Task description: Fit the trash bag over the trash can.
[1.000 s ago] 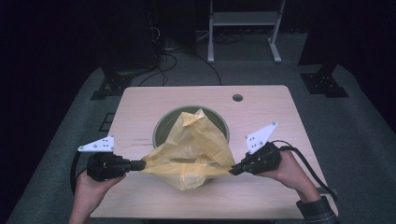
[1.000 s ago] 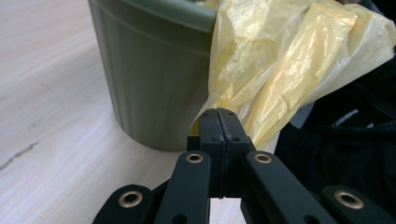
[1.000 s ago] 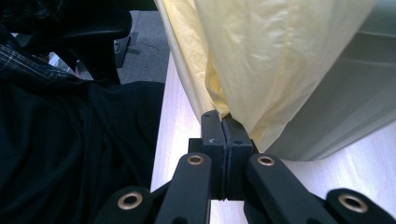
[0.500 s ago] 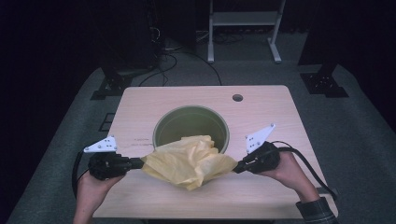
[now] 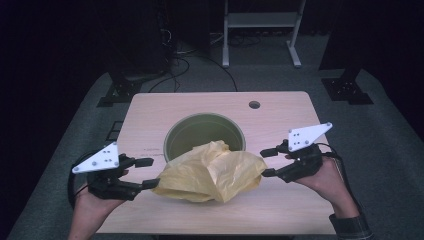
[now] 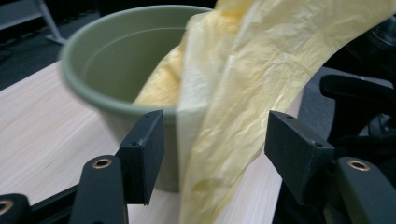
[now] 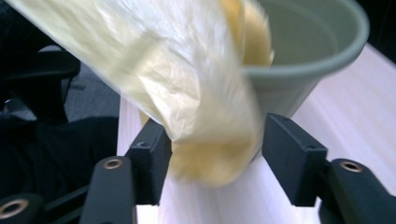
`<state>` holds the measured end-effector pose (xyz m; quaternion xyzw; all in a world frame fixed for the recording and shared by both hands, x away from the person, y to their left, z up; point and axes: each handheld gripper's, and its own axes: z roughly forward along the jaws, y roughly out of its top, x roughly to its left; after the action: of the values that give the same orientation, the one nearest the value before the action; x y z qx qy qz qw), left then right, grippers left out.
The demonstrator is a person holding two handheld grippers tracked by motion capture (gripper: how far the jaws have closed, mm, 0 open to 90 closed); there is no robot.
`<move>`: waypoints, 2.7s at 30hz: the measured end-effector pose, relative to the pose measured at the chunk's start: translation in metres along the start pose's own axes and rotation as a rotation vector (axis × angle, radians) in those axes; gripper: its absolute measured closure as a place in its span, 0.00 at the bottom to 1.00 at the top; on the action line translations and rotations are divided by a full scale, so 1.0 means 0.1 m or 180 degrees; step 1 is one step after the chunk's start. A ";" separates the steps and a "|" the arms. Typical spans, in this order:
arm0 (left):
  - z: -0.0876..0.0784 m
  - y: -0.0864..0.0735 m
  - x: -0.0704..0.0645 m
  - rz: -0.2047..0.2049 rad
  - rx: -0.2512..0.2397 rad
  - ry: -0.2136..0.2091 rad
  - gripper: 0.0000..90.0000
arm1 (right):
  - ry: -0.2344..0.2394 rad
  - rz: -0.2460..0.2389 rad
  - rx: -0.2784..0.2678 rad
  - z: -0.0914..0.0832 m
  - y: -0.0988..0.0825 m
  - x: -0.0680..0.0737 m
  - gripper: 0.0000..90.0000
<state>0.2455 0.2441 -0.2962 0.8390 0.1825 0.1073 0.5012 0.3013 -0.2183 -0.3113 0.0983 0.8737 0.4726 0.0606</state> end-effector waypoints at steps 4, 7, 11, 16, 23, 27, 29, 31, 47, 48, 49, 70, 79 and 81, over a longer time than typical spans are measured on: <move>0.22 0.05 -0.01 0.0085 0.0093 -0.0104 0.41 | -0.0049 -0.0073 -0.0098 0.01 0.09 0.03 0.40; 0.32 0.08 0.00 0.0139 0.0145 -0.0195 0.55 | -0.0073 -0.0165 -0.0162 0.04 0.17 0.05 0.47; 0.36 0.14 0.05 0.0182 0.0078 -0.0280 0.88 | -0.0029 -0.0251 -0.0301 0.01 0.26 0.06 0.69; 0.35 0.24 0.15 0.0122 -0.0006 -0.0242 1.00 | -0.0060 -0.0223 -0.0427 -0.02 0.32 0.00 0.91; 0.31 0.32 0.58 -0.0153 -0.0246 0.0110 1.00 | -0.0325 0.0129 -0.0444 0.07 0.33 -0.36 0.92; 0.37 0.29 0.81 -0.0284 -0.0302 0.0211 1.00 | -0.0442 0.0280 -0.0443 0.21 0.32 -0.61 0.92; 0.41 0.27 0.91 -0.0337 -0.0292 0.0290 1.00 | -0.0548 0.0331 -0.0425 0.26 0.31 -0.68 0.92; 0.45 0.25 1.00 -0.0393 -0.0276 0.0360 1.00 | -0.0704 0.0356 -0.0335 0.32 0.29 -0.76 0.92; 0.65 0.02 1.34 -0.0589 -0.0055 0.0798 1.00 | -0.0938 0.0585 -0.0069 0.76 0.15 -1.04 0.97; 0.66 0.01 1.36 -0.0596 -0.0013 0.0825 1.00 | -0.0962 0.0610 -0.0012 0.81 0.13 -1.06 0.97; 0.68 -0.01 1.37 -0.0631 0.0044 0.0850 1.00 | -0.0950 0.0622 0.0006 0.83 0.12 -1.08 0.97; 0.89 -0.17 1.30 -0.0699 0.0394 0.0610 1.00 | -0.0716 0.0803 0.0276 0.91 -0.02 -1.10 1.00; 0.91 -0.07 1.13 -0.0529 0.0637 0.0528 1.00 | -0.0602 0.0776 0.0373 0.74 -0.08 -0.97 0.98; 0.91 -0.07 1.15 -0.0543 0.0619 0.0506 1.00 | -0.0663 0.0753 0.0259 0.68 -0.08 -0.97 0.86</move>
<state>0.3817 0.2212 -0.3459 0.8539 0.3018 0.1121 0.4089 0.4080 -0.1892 -0.3542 0.2513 0.8634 0.4279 0.0908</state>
